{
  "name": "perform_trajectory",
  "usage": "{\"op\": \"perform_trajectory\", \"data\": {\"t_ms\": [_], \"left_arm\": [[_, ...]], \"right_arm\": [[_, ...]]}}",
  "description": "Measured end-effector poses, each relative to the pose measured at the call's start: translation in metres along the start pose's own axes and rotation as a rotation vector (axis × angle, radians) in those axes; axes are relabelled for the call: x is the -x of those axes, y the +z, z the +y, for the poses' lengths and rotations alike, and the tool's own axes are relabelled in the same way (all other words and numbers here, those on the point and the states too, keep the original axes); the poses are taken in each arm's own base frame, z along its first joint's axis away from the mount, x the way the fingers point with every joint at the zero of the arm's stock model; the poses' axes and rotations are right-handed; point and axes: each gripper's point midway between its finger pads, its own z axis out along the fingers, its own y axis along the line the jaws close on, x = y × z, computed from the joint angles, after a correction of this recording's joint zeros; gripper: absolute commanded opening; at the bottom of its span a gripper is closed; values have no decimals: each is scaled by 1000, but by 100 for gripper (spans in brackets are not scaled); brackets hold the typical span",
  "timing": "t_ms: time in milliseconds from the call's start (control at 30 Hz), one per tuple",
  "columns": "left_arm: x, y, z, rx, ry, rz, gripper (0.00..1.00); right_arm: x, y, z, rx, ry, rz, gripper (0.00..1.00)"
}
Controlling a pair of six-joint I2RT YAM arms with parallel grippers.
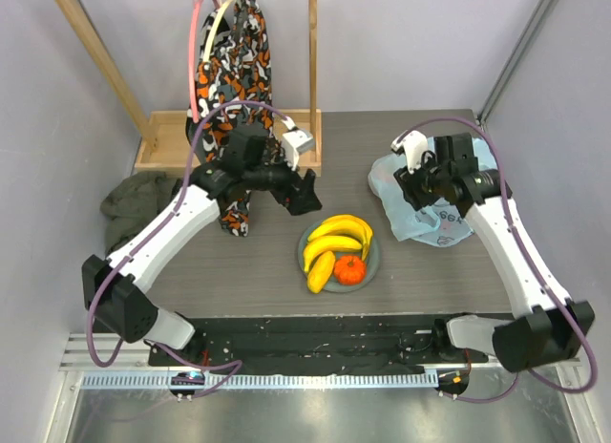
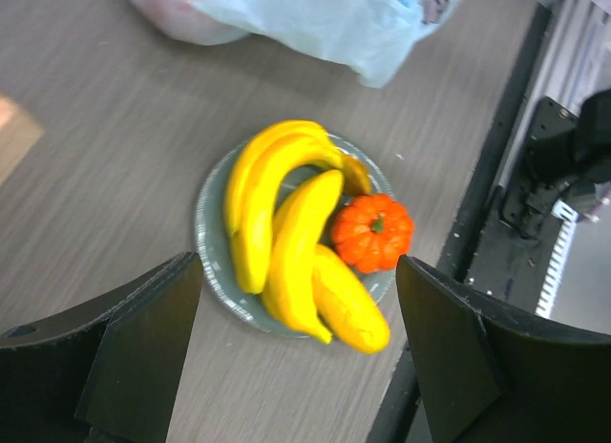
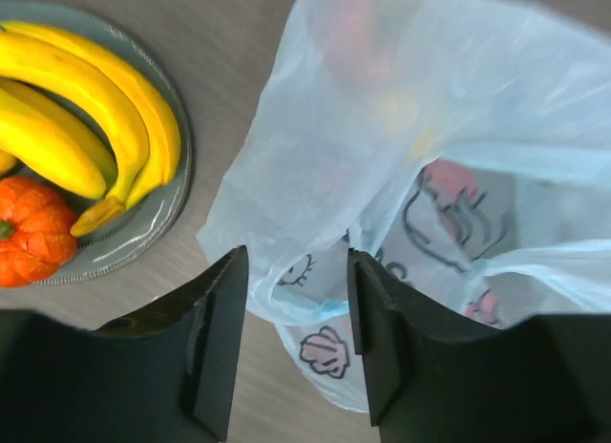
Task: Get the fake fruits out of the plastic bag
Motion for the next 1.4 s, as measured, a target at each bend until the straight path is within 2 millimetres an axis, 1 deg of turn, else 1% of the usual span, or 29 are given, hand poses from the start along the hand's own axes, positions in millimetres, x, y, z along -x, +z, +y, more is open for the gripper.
{"op": "perform_trajectory", "data": {"t_ms": [33,133,167,267,333,400,533,567,667,700,733,767,833,900,933,967,1000,1067,1100,1167,1233,1333,1400], "left_arm": [[-1,5,-4,-14,6,9,86],[-7,20,-22,-64,35,42,86],[-8,23,-27,-74,52,49,86],[-5,28,-40,-96,103,57,86],[0,31,-46,-106,131,50,86],[3,34,-51,-118,152,48,86],[2,41,-55,-126,172,62,86],[3,43,-56,-126,182,65,86],[8,50,-61,-122,242,73,86],[9,53,-66,-128,272,76,86],[10,56,-72,-132,306,79,86],[10,58,-78,-138,341,83,86],[10,62,-91,-149,413,88,85],[9,65,-100,-153,471,91,84],[9,66,-105,-154,505,93,85],[8,68,-109,-150,543,96,97],[8,69,-112,-144,569,97,100],[6,73,-117,-126,621,103,100],[7,76,-117,-107,644,103,100],[10,82,-120,-64,695,93,98],[16,89,-120,-8,740,77,97],[25,99,-126,51,806,40,96],[33,103,-129,82,851,8,96]], "right_arm": [[-8,8,-1,14,28,33,46],[-39,30,-8,40,143,151,44],[-52,36,-14,40,187,191,44],[-77,45,-31,24,273,259,45],[-89,47,-40,11,306,287,46],[-98,50,-45,11,313,308,49],[-116,63,-37,51,294,366,49],[-123,68,-34,64,291,388,46],[-145,79,-23,106,293,454,27],[-149,81,-20,117,298,471,22],[-152,84,-19,124,306,481,15],[-152,86,-18,132,309,483,12],[-148,87,-17,147,324,479,7],[-132,87,-20,160,349,442,6],[-120,86,-23,163,369,415,1],[-106,85,-26,165,388,381,1],[-89,84,-29,172,408,337,1],[-56,81,-33,187,449,245,1],[-42,79,-33,201,467,205,1],[-23,76,-26,239,506,159,1],[-10,75,-15,273,530,141,1],[0,77,6,313,541,155,1],[4,77,16,330,547,160,1]]}}
